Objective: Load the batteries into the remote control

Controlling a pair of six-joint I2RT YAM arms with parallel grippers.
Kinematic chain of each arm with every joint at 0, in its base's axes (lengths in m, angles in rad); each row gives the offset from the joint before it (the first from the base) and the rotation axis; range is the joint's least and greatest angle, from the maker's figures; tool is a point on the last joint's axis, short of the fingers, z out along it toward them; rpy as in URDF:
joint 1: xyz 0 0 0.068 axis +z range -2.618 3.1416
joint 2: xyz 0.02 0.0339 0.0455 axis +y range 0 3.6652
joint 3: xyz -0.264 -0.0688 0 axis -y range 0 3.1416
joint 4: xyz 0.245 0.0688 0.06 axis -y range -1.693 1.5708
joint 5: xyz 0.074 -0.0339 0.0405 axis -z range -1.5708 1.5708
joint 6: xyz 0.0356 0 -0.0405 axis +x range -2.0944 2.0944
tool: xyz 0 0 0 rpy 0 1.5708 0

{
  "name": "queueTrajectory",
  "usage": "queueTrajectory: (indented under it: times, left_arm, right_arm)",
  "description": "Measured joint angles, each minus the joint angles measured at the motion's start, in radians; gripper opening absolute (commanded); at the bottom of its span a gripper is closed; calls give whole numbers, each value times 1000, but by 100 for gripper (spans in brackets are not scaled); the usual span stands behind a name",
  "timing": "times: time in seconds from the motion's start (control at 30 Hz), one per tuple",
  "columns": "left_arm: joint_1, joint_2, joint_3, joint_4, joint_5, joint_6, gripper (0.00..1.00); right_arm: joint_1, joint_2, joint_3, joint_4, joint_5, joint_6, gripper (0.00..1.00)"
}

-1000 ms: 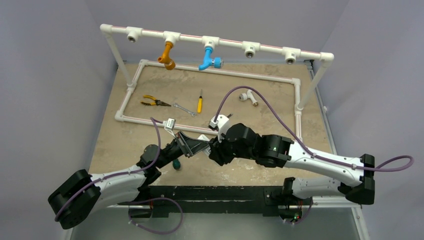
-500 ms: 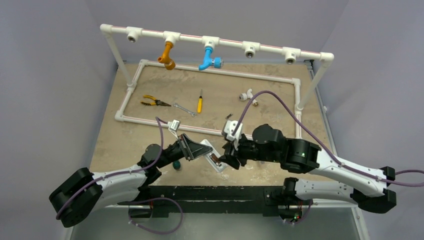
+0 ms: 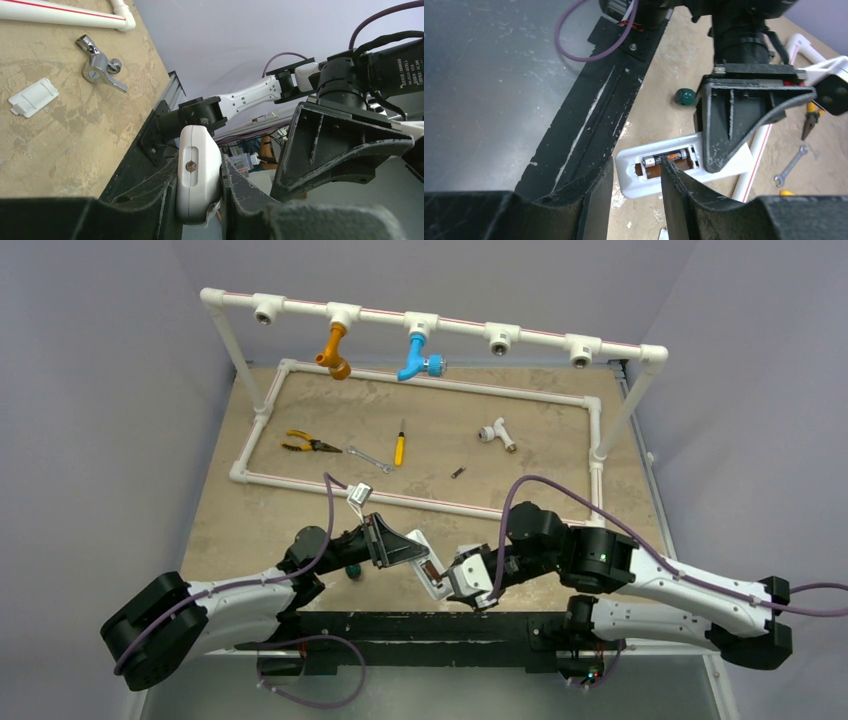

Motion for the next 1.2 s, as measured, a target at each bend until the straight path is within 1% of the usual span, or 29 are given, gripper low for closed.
queueTrajectory:
  times: [0.17, 0.33, 0.73, 1.2]
  left_arm:
    - [-1, 18, 12, 0, 21, 0, 0]
    - [-2, 26, 13, 0, 30, 0, 0]
    - [-2, 26, 13, 0, 37, -1, 0]
    - [-2, 26, 13, 5, 37, -1, 0]
  right_arm:
    - [0, 57, -20, 8, -62, -88, 33]
    - [0, 103, -32, 33, -67, -129, 31]
    - [0, 124, -71, 92, -24, -146, 28]
    - [0, 129, -82, 98, 18, -154, 26]
